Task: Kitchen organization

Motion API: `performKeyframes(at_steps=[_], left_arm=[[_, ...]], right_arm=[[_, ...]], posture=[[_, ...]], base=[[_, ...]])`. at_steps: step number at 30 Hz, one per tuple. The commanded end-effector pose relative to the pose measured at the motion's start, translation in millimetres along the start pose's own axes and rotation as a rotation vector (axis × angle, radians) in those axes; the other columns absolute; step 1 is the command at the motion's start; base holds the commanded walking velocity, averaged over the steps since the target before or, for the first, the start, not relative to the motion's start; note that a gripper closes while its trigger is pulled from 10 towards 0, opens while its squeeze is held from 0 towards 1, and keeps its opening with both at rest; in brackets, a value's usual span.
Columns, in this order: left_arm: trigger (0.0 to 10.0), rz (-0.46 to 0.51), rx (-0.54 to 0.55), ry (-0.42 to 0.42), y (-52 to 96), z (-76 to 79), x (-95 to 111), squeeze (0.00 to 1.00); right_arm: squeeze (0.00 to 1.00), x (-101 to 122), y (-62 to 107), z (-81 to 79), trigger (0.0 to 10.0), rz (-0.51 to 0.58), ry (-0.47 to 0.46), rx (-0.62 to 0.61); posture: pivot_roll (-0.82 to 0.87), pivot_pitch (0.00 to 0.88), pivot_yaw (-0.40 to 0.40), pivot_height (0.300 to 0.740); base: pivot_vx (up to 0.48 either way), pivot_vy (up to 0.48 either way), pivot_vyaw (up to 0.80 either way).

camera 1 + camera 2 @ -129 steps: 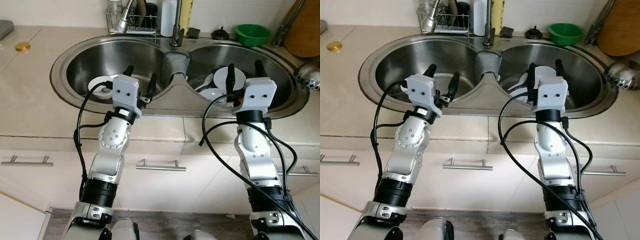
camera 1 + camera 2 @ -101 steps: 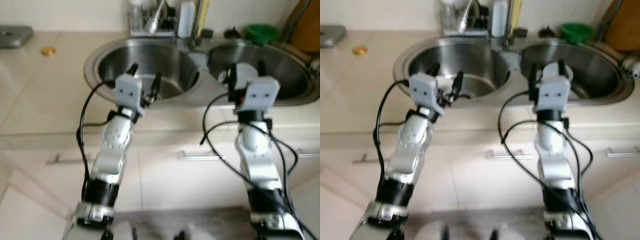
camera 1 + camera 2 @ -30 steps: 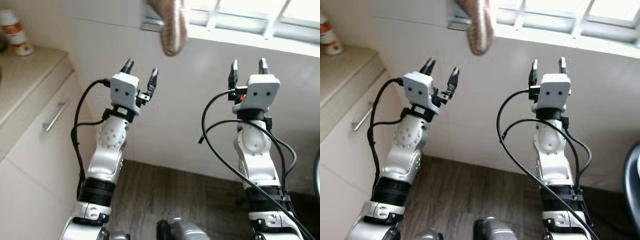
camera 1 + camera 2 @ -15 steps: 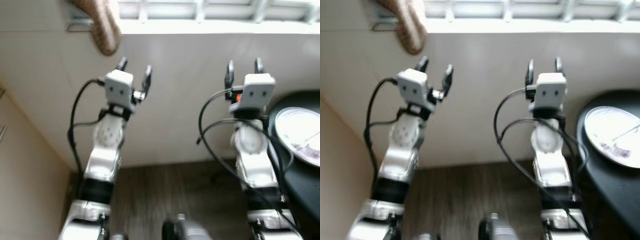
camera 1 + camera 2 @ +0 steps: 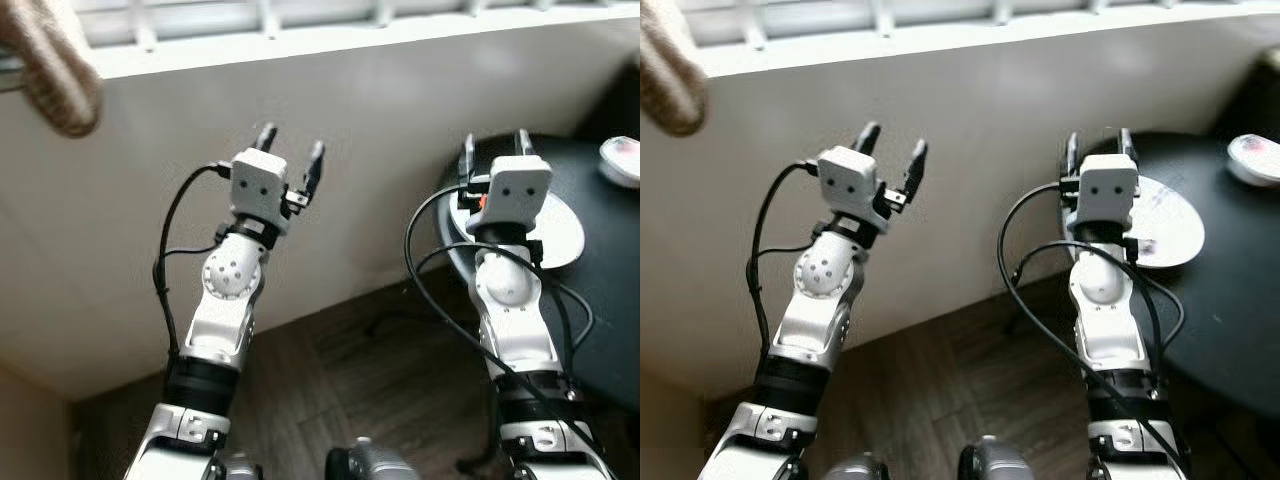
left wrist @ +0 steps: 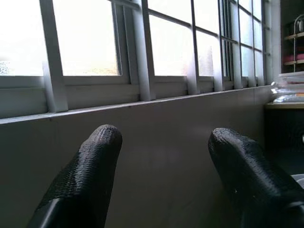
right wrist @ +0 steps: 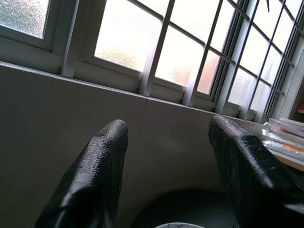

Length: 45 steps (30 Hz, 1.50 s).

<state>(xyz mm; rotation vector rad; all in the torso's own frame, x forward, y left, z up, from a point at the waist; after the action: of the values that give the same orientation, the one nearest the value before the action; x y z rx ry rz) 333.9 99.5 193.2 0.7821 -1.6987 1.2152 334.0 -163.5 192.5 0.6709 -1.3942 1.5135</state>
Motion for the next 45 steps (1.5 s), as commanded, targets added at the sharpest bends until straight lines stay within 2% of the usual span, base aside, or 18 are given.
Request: performKeyframes(at_steps=[1,9,12,16,17,20,22,23,28,32,36,37,45], left_arm=[[10.0,-0.002,-0.002,0.006,-1.7,2.0,1,0.0],[10.0,-0.004,0.001,0.004,-2.4,1.0,1,0.0],[10.0,-0.005,0.001,0.004,-2.6,0.8,1,0.0],[10.0,-0.007,0.001,0.005,-2.8,0.8,0,0.0],[10.0,-0.008,0.001,0.005,-2.6,0.9,0,0.0],[10.0,-0.009,0.0,0.004,-2.6,0.9,0,0.0],[10.0,-0.01,0.0,0.005,-3.1,1.0,0,0.0],[10.0,-0.01,0.0,0.005,-3.1,0.9,0,0.0],[10.0,-0.012,0.001,0.005,-2.9,1.2,-1,0.0],[10.0,-0.014,-0.001,0.005,-2.6,1.5,-1,0.0],[10.0,-0.017,0.0,0.006,-2.4,1.2,-2,0.0],[10.0,-0.019,0.0,0.006,-2.3,1.2,-2,0.0],[10.0,-0.019,0.001,0.006,-2.2,1.5,-2,0.0]], right_arm=[[0.0,-6,0.5,4.0,10.0,-0.029,0.024,-0.005],[0.0,-11,2.0,3.1,10.0,-0.055,0.063,0.011],[0.0,-17,3.2,3.9,10.0,-0.093,0.004,-0.005],[0.0,-23,3.0,5.3,10.0,-0.13,-0.011,-0.014],[0.0,-28,4.0,5.3,10.0,-0.168,-0.058,-0.027],[0.0,-33,5.0,5.8,10.0,-0.2,-0.082,-0.036],[0.0,-44,7.1,7.2,10.0,-0.272,-0.164,-0.049],[0.0,-45,7.2,7.3,10.0,-0.279,-0.174,-0.049],[0.0,-52,9.5,-2.1,10.0,-0.324,-0.241,0.018],[0.0,-59,13.3,-3.5,10.0,-0.365,-0.27,0.015],[0.0,-70,17.4,-6.8,10.0,-0.426,-0.33,0.031],[0.0,-76,20.9,-12.2,10.0,-0.466,-0.368,0.069],[0.0,-85,30.4,-26.7,10.0,-0.514,-0.41,0.183]], posture=[[0.0,0.0,-0.056,0.74],[0.0,0.0,-0.056,0.74],[0.0,0.0,-0.056,0.74],[0.0,0.0,-0.056,0.74],[0.0,0.0,-0.056,0.74],[0.0,0.0,-0.056,0.74],[0.0,0.0,-0.057,0.74],[0.0,0.0,-0.057,0.74],[0.0,0.0,-0.056,0.74],[0.0,0.0,-0.057,0.74],[0.0,0.0,-0.057,0.74],[0.0,0.0,-0.057,0.74],[0.0,0.0,-0.058,0.74]], base=[[0.0,0.0,-0.8],[0.0,0.0,-0.8],[0.0,0.0,-0.54],[0.0,0.0,0.0],[0.0,0.0,0.0],[0.0,0.0,0.0],[0.0,0.0,0.0],[0.0,0.0,0.0],[0.0,0.0,0.0],[0.0,0.0,0.0],[0.0,0.0,0.0],[0.0,0.0,0.0],[0.0,0.0,0.0]])
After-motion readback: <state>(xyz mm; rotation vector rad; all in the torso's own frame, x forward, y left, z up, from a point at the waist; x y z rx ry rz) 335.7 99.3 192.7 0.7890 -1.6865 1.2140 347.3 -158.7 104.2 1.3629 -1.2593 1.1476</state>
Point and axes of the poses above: a point about 5 cm out from each wrist's last joint towards the gripper, its own y axis pointing back from the gripper into the wrist, its own x axis along the axis of the wrist's last joint, z = x × y, the point moved 2 cm from there along -y, pointing out of the wrist towards the gripper, and after that the axes turned 3 degrees about y, right-handed, at the moved point
